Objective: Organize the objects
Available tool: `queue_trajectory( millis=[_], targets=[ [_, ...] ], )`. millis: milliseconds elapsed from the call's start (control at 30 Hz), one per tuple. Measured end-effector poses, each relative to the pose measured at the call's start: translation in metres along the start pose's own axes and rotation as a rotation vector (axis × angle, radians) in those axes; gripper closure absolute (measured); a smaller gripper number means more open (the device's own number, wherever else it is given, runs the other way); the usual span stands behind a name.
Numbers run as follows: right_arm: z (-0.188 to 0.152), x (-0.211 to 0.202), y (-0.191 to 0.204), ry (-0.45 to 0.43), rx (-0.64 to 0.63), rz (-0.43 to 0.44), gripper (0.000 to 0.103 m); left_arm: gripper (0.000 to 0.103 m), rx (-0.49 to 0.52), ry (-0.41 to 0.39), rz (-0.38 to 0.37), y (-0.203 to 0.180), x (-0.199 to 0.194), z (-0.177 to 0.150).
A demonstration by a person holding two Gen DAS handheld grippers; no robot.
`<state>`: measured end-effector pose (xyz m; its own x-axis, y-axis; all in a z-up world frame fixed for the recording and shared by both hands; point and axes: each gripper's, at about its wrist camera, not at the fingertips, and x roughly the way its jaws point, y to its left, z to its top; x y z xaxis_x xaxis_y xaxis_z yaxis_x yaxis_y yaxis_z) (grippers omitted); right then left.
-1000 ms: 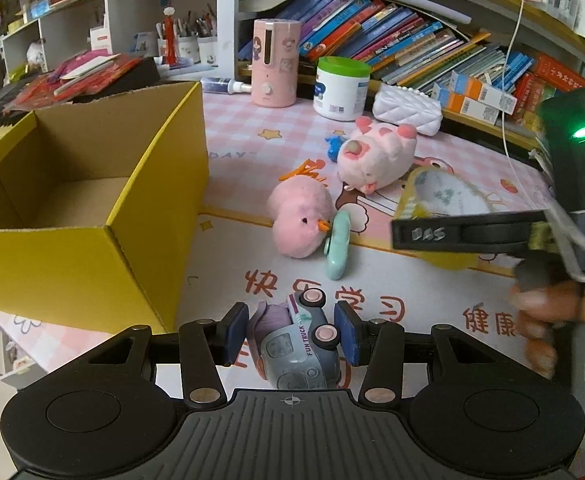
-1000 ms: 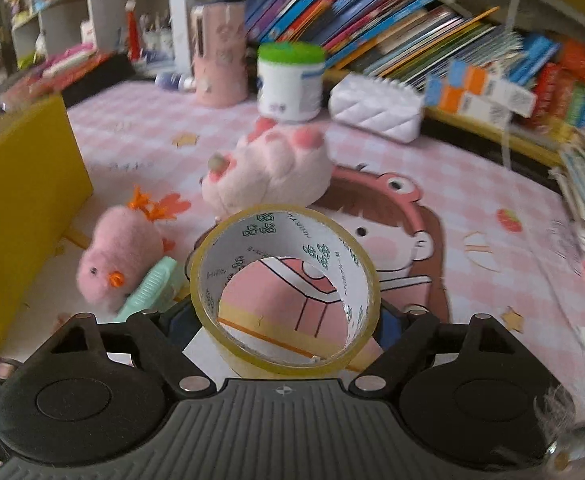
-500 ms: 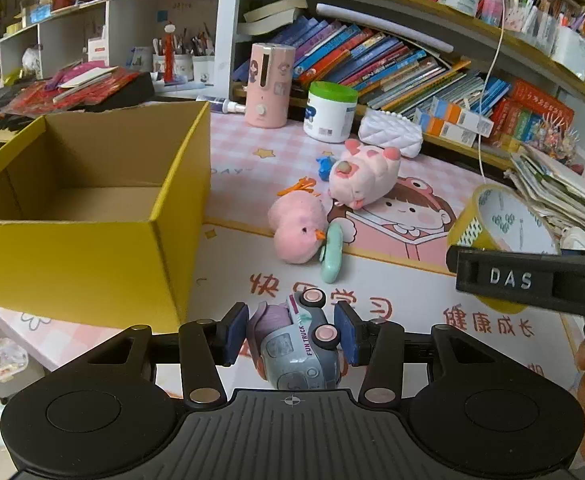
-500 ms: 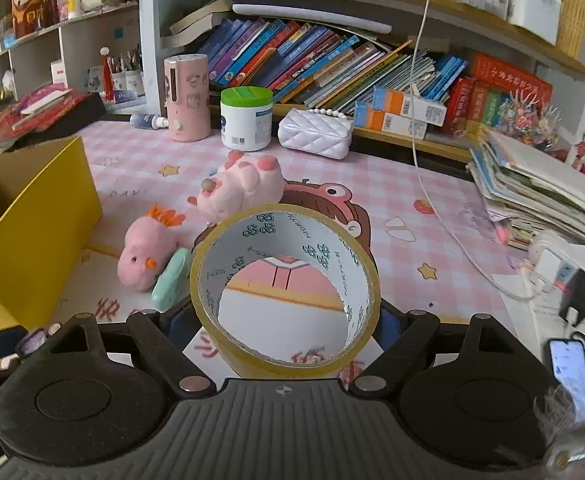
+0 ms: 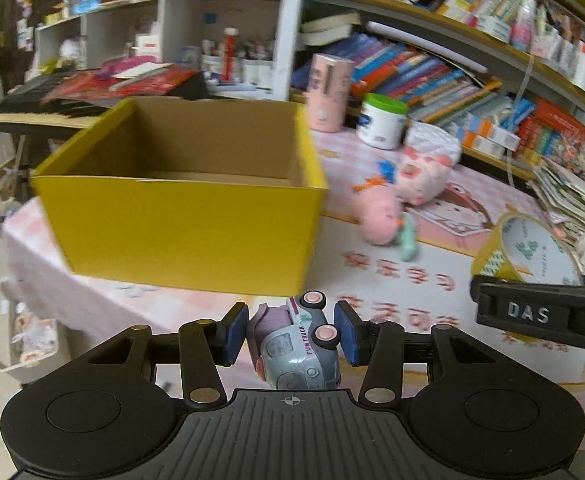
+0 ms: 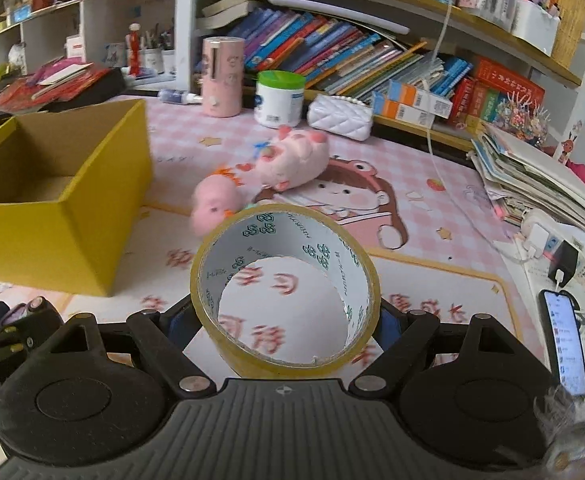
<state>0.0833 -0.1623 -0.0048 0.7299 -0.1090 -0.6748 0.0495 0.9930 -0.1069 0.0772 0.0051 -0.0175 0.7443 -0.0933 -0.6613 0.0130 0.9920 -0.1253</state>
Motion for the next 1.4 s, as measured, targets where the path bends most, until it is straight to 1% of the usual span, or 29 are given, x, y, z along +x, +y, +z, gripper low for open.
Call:
queue_trajectory(
  millis=[200,567,767,1000,1400],
  targets=[
    [-0.016,-0.02,0.04,0.022,-0.013,0.012,0.019,0.058,-0.006,-0.009,0.037,0.036,-0.02,-0.009],
    [-0.055,-0.045,0.103,0.053,-0.024,0.04,0.019,0.058,0.031,0.0,0.086,0.09,-0.05,-0.035],
    [-0.063,-0.054,0.129,0.058,-0.042,0.064,0.019,0.058,0.022,-0.006,0.107,0.113,-0.061,-0.041],
    [-0.062,-0.06,0.144,0.051,-0.062,0.071,0.019,0.058,0.008,-0.022,0.113,0.128,-0.07,-0.042],
    [-0.061,-0.073,0.146,0.02,-0.042,0.078,0.019,0.058,0.024,-0.061,0.096,0.132,-0.079,-0.038]
  ],
)
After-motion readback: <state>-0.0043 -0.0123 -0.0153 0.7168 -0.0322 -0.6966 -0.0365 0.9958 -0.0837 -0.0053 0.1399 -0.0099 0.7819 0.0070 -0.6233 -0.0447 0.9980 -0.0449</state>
